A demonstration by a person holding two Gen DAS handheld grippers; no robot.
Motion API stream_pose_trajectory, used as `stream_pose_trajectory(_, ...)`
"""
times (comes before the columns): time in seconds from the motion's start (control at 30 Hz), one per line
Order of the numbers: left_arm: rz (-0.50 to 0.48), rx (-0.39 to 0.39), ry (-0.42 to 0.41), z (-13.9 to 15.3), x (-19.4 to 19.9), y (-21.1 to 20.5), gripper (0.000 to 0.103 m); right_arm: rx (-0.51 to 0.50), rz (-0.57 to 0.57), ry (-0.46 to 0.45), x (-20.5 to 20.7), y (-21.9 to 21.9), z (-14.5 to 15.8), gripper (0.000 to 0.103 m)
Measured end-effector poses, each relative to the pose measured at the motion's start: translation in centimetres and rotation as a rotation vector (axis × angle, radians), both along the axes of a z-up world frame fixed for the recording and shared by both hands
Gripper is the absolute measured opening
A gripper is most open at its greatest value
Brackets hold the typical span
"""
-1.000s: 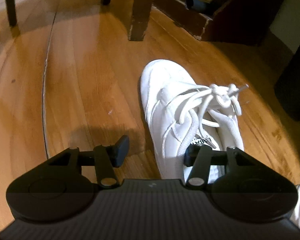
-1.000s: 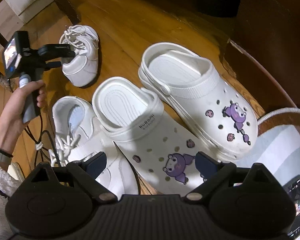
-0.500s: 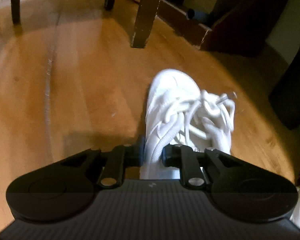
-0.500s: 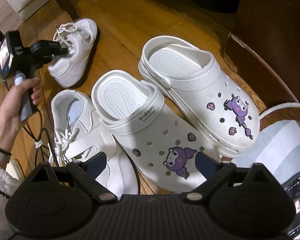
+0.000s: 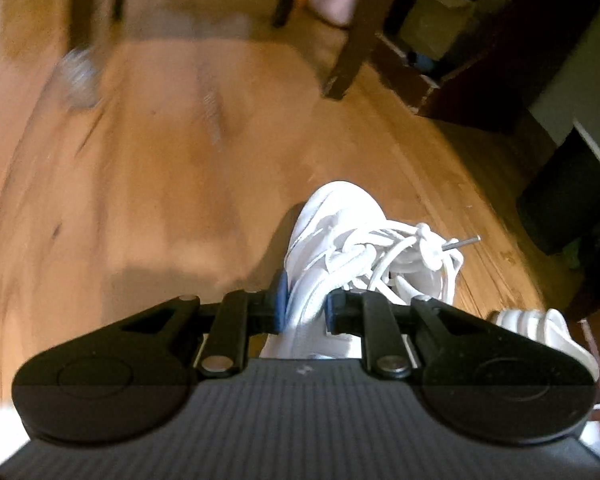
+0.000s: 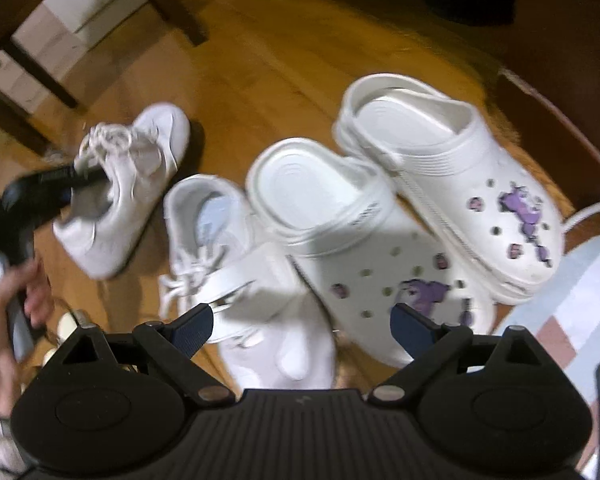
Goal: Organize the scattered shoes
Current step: 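Carry the sneaker with the left gripper beside the other white sneakers and release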
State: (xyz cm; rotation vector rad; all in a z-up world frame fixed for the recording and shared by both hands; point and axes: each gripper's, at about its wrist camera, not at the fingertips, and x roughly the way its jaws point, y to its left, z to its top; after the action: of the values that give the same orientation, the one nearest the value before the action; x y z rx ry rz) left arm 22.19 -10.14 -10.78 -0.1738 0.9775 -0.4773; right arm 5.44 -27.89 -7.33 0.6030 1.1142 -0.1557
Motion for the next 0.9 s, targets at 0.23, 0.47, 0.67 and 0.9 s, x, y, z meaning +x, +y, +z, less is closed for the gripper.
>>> stream_pose_trajectory(0.23,0.044,0.026,0.055,0.1,-5.7,2.9,0.024,0.045,0.108,0.011,-0.1,3.5,-1.2,0.096)
stream_pose_trajectory(0.47,0.035,0.007,0.118,-1.1,-9.7,2.8,0.023,0.017,0.192,-0.009,-1.5,7.3,-0.2,0.096)
stream_pose_trajectory(0.67,0.013,0.016,0.16,-1.5,-12.1,3.2,0.022,-0.027,0.19,-0.009,-3.2,8.3,1.3,0.096)
stream_pose_trajectory(0.9,-0.09,0.066,0.139,-0.4,-15.5,6.0,0.071,-0.183,0.343,-0.178,-3.4,10.6,2.4,0.095)
